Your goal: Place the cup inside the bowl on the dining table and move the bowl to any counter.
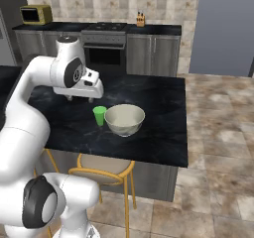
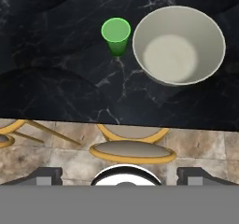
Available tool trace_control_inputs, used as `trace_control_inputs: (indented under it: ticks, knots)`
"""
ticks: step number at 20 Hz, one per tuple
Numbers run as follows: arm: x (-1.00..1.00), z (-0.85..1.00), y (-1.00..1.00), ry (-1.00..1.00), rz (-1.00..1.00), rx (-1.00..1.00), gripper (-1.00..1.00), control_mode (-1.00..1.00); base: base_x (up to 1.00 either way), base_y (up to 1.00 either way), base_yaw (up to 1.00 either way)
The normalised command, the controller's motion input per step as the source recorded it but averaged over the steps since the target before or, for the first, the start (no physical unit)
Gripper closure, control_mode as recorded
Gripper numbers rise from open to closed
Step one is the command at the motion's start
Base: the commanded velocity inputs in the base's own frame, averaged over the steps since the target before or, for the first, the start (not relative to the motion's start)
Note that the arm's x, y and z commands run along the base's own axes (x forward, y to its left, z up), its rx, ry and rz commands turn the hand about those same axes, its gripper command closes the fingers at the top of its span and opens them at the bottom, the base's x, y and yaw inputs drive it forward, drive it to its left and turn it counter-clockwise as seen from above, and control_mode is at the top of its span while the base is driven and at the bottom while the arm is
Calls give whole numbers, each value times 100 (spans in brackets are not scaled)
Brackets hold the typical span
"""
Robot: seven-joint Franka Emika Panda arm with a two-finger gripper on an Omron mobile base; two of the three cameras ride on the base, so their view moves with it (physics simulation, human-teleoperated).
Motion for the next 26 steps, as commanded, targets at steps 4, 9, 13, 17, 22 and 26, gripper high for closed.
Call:
trace_control_inputs:
  ticks: [4, 9, 13, 17, 22, 26]
  knots:
    - [2, 0, 26, 0, 3, 0, -100, -100, 0, 0, 0]
    - [12, -5, 28, -3, 2, 0, -100, -100, 0, 0, 0]
    - [25, -8, 22, -5, 3, 0, -100, -100, 0, 0, 0]
    - [25, -9, 2, -9, 5, 0, -100, -100, 0, 0, 0]
    - [24, -14, 0, -12, 6, 0, -100, -100, 0, 0, 0]
    - [12, -4, 0, -8, 5, 0, -100, -100, 0, 0, 0]
